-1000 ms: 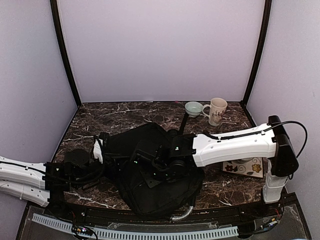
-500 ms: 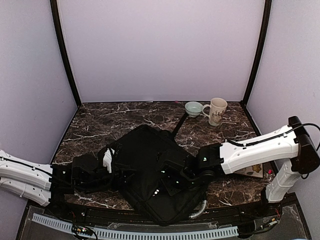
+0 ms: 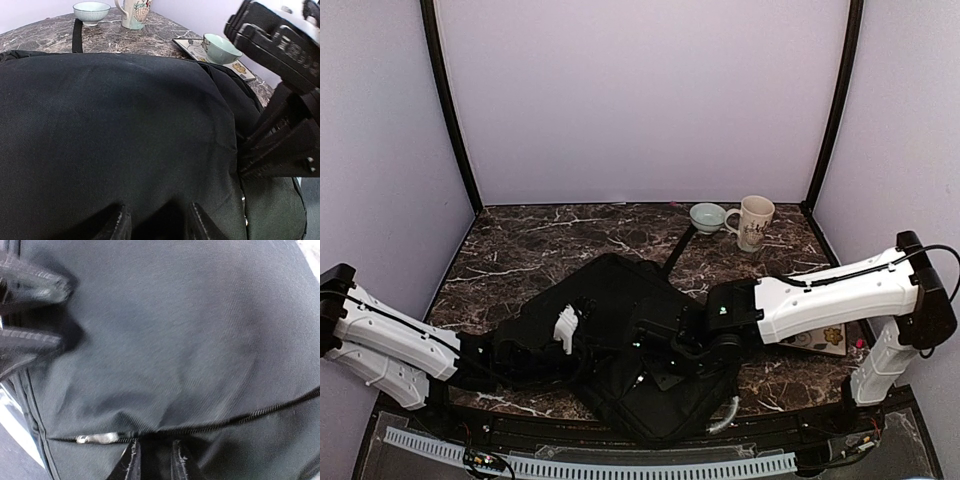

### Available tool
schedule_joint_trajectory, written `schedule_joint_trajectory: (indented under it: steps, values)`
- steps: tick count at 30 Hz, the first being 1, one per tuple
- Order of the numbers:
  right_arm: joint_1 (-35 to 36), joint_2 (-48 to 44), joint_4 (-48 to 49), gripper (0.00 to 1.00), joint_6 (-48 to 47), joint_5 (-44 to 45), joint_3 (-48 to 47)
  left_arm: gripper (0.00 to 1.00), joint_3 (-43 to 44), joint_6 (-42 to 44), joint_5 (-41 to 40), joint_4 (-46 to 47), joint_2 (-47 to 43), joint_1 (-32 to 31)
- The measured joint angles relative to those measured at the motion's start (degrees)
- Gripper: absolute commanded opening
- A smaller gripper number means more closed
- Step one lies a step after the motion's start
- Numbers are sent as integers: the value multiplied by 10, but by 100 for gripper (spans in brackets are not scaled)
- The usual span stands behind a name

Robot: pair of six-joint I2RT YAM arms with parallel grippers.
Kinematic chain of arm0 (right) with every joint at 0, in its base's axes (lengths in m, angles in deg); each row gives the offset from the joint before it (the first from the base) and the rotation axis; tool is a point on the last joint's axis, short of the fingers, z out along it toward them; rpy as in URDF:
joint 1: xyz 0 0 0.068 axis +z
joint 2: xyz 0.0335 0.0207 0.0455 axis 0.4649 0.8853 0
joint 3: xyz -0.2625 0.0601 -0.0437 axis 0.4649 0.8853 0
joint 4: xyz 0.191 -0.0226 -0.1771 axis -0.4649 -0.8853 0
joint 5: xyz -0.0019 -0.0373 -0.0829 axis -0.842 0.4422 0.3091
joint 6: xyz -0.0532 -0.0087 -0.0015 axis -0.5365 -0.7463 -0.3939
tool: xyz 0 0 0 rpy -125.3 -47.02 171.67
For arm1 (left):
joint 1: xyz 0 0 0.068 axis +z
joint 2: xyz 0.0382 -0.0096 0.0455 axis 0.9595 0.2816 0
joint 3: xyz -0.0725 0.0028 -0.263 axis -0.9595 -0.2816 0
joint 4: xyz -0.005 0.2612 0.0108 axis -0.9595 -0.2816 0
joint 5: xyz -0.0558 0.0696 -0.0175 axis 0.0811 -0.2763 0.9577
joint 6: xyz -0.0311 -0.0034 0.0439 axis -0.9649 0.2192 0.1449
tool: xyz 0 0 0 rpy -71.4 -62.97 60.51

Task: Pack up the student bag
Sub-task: Adjust the student bag at the center of the board.

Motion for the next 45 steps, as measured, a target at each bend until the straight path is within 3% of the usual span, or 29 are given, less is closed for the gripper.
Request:
schedule_joint_trajectory:
  steps: [6, 15, 27, 35, 45]
  values:
    - [32, 28, -77, 29, -2, 15, -71, 37, 1, -2, 0, 41, 26, 0]
    - [40, 29, -82, 36, -13, 7, -97, 35, 1, -2, -1, 49, 30, 0]
    - [-8, 32, -17, 41, -37, -36, -59, 32, 1, -4, -11, 52, 33, 0]
    - [-41, 2, 58, 42, -39, -103, 11, 31, 0, -5, -19, 52, 33, 0]
    - [-55, -4, 103, 42, -57, -181, 33, 31, 0, -4, -20, 52, 35, 0]
